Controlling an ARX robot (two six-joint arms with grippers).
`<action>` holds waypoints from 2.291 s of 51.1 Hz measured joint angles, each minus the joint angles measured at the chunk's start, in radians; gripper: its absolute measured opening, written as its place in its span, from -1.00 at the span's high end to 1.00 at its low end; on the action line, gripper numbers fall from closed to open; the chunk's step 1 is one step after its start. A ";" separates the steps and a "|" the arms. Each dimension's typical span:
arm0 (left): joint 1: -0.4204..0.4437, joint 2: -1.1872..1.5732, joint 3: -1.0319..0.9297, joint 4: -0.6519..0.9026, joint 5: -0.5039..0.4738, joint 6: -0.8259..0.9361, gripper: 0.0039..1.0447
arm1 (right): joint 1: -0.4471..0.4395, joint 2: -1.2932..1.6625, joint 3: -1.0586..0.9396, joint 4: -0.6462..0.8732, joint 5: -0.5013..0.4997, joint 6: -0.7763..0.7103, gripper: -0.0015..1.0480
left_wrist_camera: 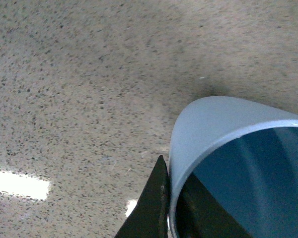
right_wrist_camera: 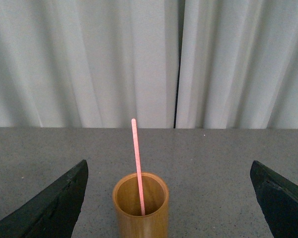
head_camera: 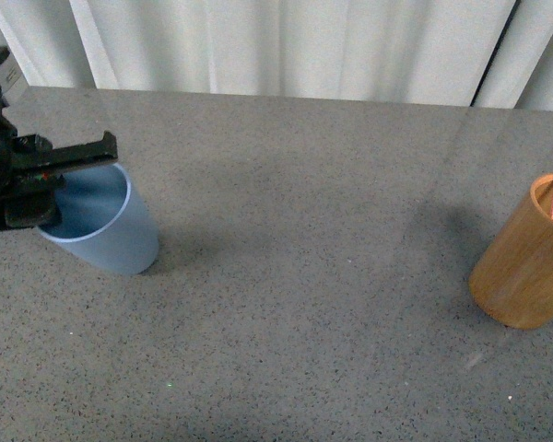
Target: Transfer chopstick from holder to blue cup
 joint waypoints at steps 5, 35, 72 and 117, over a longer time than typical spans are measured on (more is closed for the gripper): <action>-0.064 -0.055 0.043 -0.033 0.010 -0.010 0.94 | 0.000 0.000 0.000 0.000 0.000 0.000 -0.81; -0.451 0.106 0.134 -0.029 -0.055 -0.111 0.94 | 0.000 0.000 0.000 0.000 0.001 0.000 -0.81; -0.431 0.180 0.190 -0.027 -0.055 -0.147 -0.02 | 0.000 0.000 0.000 0.000 0.000 0.000 -0.81; -0.201 -0.525 -0.311 0.488 -0.303 0.193 -0.78 | 0.000 0.000 0.000 0.000 0.000 0.000 -0.81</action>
